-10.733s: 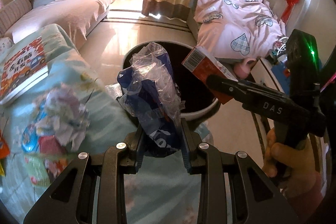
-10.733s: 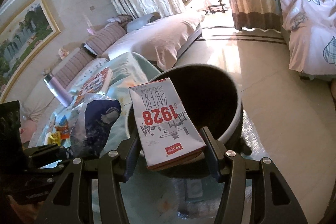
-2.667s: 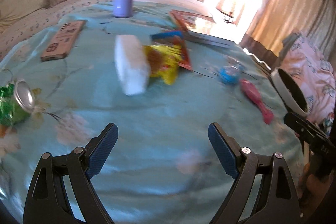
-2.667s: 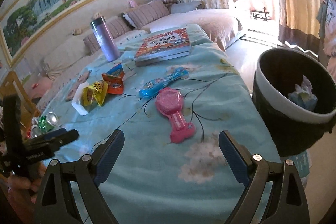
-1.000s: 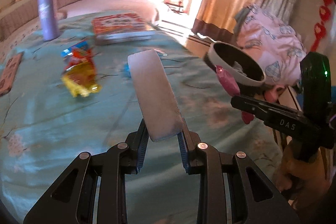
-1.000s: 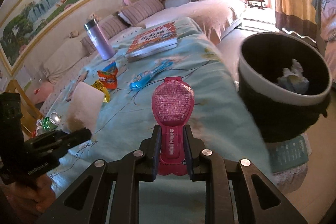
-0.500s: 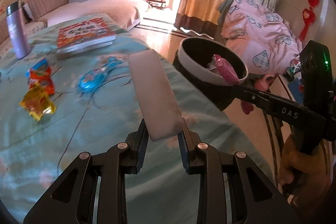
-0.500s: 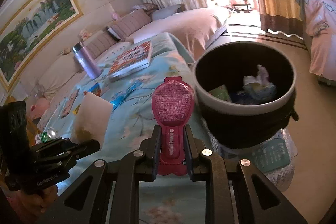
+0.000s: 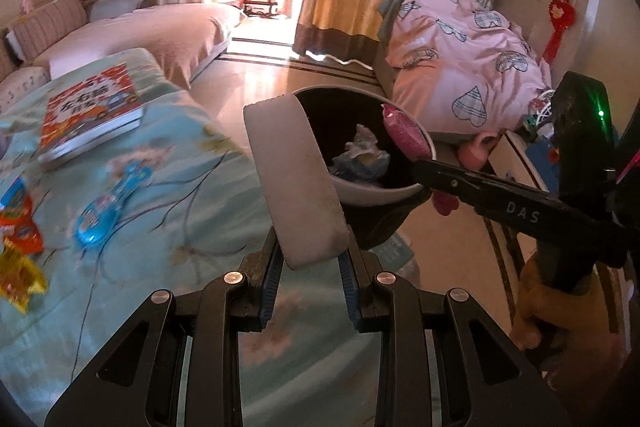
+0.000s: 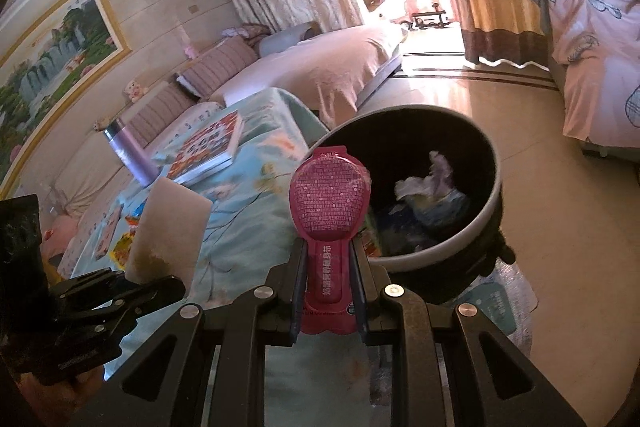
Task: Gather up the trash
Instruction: 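Carry the foam block in the left tool while the right tool carries the hairbrush over the bin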
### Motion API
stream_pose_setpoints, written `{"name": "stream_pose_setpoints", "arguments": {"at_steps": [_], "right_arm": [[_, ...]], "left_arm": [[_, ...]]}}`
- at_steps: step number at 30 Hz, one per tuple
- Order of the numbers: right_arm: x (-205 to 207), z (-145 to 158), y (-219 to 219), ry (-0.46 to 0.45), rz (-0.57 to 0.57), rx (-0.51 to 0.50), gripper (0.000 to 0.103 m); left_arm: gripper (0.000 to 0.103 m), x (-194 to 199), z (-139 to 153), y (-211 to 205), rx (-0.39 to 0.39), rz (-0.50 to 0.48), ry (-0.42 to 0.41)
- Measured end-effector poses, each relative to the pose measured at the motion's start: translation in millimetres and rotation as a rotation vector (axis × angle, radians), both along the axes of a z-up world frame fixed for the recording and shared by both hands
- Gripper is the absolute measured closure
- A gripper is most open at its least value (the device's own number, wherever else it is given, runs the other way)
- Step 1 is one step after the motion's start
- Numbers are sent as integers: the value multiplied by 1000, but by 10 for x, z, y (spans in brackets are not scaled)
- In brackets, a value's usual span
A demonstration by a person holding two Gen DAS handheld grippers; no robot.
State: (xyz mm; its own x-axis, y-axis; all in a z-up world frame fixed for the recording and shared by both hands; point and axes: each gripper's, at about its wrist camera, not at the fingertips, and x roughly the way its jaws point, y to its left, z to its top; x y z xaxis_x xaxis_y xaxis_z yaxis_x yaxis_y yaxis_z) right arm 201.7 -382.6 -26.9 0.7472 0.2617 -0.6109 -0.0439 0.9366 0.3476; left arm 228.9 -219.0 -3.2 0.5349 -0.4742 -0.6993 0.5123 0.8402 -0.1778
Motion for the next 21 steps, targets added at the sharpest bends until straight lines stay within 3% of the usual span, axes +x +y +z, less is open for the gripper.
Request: {"name": "stream_pose_setpoints", "arguments": {"at_steps": [21], "right_arm": [[446, 10, -371, 27, -49, -18, 83]], "left_arm": [[77, 480, 61, -639, 50, -69, 18]]}}
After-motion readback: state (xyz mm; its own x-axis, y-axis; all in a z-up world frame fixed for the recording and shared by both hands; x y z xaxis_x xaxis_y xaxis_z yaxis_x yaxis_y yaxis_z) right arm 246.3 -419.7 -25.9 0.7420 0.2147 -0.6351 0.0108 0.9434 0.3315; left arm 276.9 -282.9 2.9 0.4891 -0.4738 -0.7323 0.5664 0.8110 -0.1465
